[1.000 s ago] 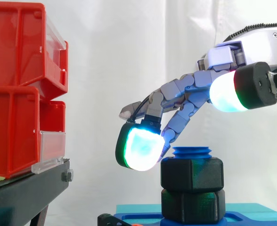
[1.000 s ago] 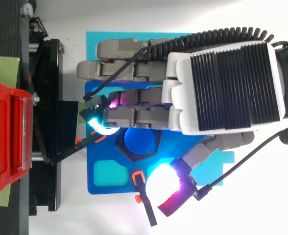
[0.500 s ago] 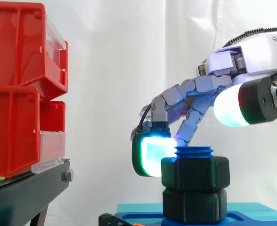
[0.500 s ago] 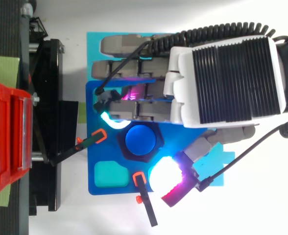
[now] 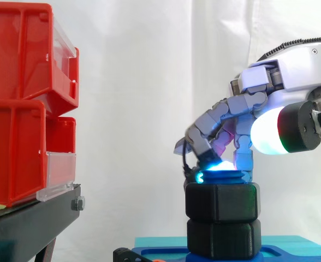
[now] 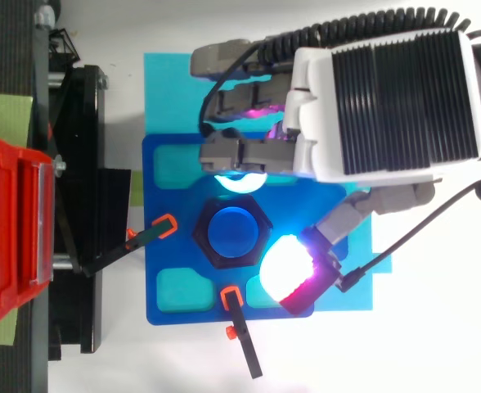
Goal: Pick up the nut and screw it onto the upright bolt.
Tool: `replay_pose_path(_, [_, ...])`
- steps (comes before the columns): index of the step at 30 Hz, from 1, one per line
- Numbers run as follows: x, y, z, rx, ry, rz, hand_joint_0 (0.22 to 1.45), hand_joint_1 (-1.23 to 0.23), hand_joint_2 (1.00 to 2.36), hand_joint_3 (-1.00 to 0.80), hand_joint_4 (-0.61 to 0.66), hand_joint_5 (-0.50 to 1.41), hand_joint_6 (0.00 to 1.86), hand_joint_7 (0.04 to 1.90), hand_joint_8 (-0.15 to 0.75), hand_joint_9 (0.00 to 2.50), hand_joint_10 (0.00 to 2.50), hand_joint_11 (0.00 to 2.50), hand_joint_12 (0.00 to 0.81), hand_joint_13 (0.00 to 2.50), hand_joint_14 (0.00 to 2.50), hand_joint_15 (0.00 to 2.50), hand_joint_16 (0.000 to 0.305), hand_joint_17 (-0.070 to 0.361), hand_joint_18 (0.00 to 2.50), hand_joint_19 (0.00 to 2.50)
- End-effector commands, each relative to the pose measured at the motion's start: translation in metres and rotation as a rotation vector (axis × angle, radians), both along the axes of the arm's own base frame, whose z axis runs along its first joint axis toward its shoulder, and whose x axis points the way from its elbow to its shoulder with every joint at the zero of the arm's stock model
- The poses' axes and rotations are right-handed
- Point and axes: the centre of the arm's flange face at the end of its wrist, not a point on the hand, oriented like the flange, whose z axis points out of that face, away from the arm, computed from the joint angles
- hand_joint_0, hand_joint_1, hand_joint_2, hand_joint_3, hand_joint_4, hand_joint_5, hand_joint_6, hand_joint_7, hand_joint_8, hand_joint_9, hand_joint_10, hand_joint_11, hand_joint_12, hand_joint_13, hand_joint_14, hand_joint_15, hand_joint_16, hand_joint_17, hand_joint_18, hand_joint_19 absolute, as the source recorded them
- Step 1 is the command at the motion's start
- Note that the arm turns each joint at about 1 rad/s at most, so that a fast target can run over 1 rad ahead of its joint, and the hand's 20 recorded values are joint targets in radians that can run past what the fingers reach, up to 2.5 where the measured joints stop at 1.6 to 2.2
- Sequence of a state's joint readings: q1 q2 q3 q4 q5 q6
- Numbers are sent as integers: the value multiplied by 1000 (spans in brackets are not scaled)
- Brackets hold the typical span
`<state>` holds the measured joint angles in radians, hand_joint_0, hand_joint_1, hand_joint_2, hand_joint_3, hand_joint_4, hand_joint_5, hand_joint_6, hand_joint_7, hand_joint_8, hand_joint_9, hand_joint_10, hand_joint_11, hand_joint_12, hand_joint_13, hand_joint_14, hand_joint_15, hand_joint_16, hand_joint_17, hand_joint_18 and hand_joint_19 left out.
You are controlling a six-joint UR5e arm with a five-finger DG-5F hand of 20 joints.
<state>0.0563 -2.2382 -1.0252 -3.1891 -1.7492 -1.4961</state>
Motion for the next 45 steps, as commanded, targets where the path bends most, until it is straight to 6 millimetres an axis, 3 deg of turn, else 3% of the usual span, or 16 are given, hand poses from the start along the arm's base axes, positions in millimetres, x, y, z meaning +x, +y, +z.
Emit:
replay_pose_path(1, [-1,-8,2,-9,1,2,486,-270,1000,-500,134,105,516,1394,217,1387,0,0,173,800,0,0,10,23,385,0])
replay_pose_path(8, [-2,-13,6,-14,-5,3,483,-259,1000,-500,126,93,500,1400,226,1378,0,0,186,764,0,0,13,29,352,0])
replay_pose_path(18, [0,-18,14,-13,-18,-1,471,-220,1000,-500,243,-31,505,968,242,1096,0,0,266,571,0,0,26,57,123,0])
replay_pose_path(25, [-6,-18,28,-28,2,7,465,-220,1000,-500,225,-73,503,825,242,915,0,0,292,459,0,0,30,68,17,0])
replay_pose_path(31, [-34,-23,64,-140,47,-24,459,-227,1000,-500,204,-111,503,752,239,763,0,0,321,324,0,0,35,78,0,0])
replay_pose_path(35, [-45,-26,78,-166,66,-66,455,-236,1000,-500,205,-124,502,738,238,670,0,0,337,255,0,0,37,83,0,0])
replay_pose_path(37, [-61,-29,85,-174,107,-88,454,-239,1000,-500,203,-127,502,740,239,644,0,0,340,233,0,0,38,85,0,0])
replay_pose_path(43, [-94,-29,80,-162,122,-121,458,-254,1000,-500,206,-135,502,740,242,600,0,0,345,203,0,0,38,86,0,0])
replay_pose_path(45, [-114,-28,77,-118,54,-185,464,-269,1000,-500,203,-141,502,739,246,574,0,0,349,187,0,0,38,86,0,0])
